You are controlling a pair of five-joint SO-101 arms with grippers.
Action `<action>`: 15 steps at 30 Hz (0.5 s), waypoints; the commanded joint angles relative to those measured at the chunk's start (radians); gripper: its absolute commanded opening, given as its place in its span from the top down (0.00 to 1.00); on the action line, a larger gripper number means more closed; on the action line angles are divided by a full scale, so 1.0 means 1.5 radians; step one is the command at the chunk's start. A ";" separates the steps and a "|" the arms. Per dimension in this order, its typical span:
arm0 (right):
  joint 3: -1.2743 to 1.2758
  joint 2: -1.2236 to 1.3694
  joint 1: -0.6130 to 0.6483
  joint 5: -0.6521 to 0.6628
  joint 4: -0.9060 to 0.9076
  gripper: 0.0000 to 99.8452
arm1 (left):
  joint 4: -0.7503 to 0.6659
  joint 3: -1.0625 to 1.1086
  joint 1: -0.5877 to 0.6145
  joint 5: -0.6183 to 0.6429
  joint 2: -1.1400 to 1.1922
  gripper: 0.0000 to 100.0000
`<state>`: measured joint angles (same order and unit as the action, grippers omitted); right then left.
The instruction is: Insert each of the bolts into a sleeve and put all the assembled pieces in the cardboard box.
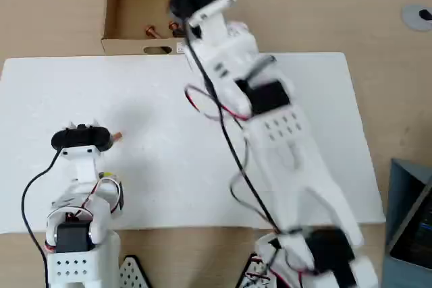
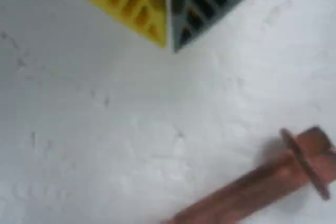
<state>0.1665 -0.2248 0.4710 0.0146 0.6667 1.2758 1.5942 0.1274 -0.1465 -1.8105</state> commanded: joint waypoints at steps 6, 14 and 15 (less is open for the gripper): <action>-0.238 0.263 -0.011 0.099 -0.128 0.99 | -0.011 -0.002 0.000 -0.001 -0.004 1.00; -0.460 0.498 -0.012 0.172 -0.161 0.99 | -0.011 -0.002 -0.001 -0.002 -0.004 1.00; -0.490 0.525 -0.012 0.179 -0.159 0.99 | -0.011 -0.002 -0.001 -0.002 -0.004 1.00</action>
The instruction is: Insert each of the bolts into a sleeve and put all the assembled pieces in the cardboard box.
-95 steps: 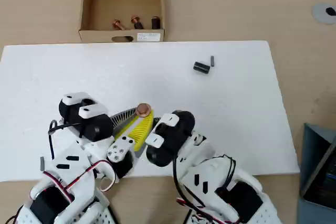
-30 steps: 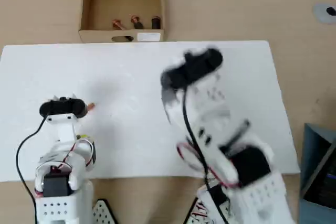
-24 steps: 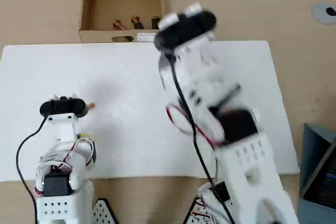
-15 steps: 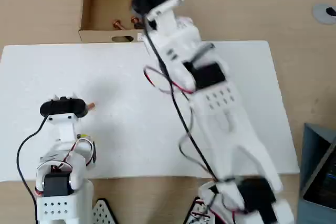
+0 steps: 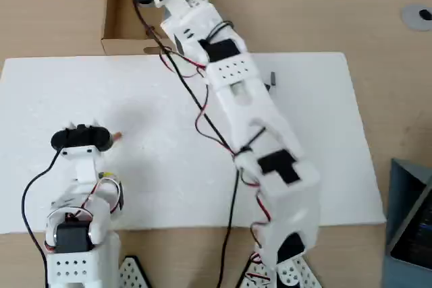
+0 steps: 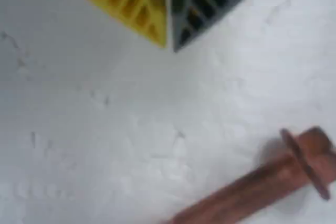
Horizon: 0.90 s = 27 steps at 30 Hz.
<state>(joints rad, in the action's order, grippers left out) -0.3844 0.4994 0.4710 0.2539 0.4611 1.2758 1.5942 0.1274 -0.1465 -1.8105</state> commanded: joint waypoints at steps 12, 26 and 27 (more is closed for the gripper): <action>-0.408 0.272 -0.039 0.103 0.084 0.84 | -0.011 -0.002 -0.001 -0.003 -0.004 1.00; -0.576 0.333 -0.041 0.101 0.192 0.85 | -0.009 -0.002 -0.030 -0.020 -0.004 1.00; -0.588 0.333 -0.041 0.101 0.205 0.86 | -0.009 -0.002 -0.030 -0.020 -0.004 1.00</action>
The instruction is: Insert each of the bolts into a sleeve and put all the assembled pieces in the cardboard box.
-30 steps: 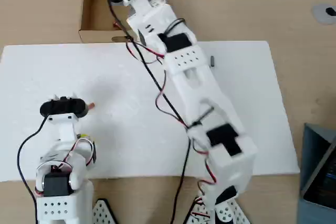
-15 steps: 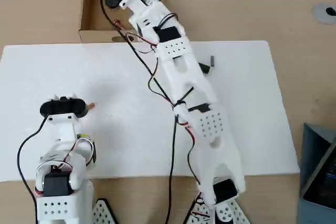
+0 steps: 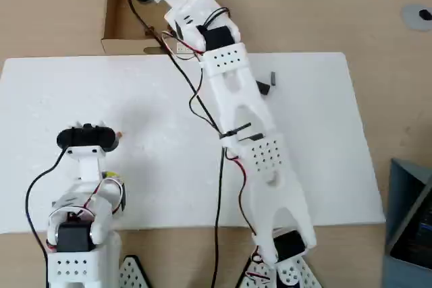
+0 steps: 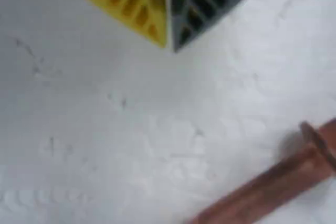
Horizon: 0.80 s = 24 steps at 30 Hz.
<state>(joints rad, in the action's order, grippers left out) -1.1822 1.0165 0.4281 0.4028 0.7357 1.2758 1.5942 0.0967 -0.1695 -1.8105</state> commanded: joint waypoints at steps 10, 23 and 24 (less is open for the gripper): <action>-0.280 -0.010 -0.012 0.004 0.250 0.93 | -0.010 -0.002 -0.003 -0.004 -0.004 1.00; -0.325 -0.103 -0.012 0.002 0.449 0.93 | -0.010 -0.002 -0.004 -0.004 -0.004 1.00; -0.325 -0.117 -0.012 0.002 0.474 0.93 | -0.010 -0.002 -0.003 -0.004 -0.004 1.00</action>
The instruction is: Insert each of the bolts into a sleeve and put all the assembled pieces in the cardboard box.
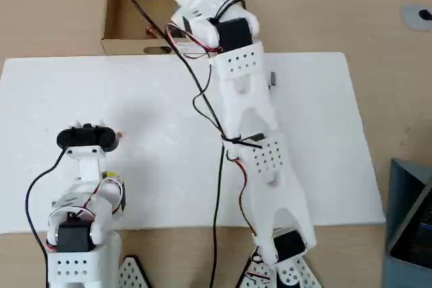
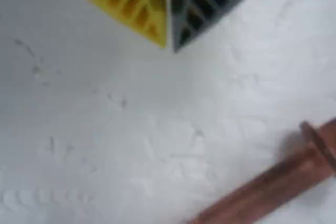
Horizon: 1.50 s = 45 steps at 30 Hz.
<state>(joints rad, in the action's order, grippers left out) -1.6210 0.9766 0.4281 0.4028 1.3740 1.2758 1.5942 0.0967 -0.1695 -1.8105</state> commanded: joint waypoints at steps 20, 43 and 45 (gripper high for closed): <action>0.067 -0.345 -0.024 -0.036 0.277 0.93 | -0.010 -0.002 -0.003 -0.004 -0.004 1.00; 0.831 -0.600 -0.197 -0.023 0.247 0.93 | -0.010 -0.002 -0.002 -0.004 -0.004 1.00; 0.857 -0.577 -0.198 0.042 0.232 0.93 | -0.010 -0.002 -0.002 -0.005 -0.004 1.00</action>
<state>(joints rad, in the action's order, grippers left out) -0.3813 0.1051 0.1473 0.3705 1.7561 1.2758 1.5942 0.0967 -0.1695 -1.8105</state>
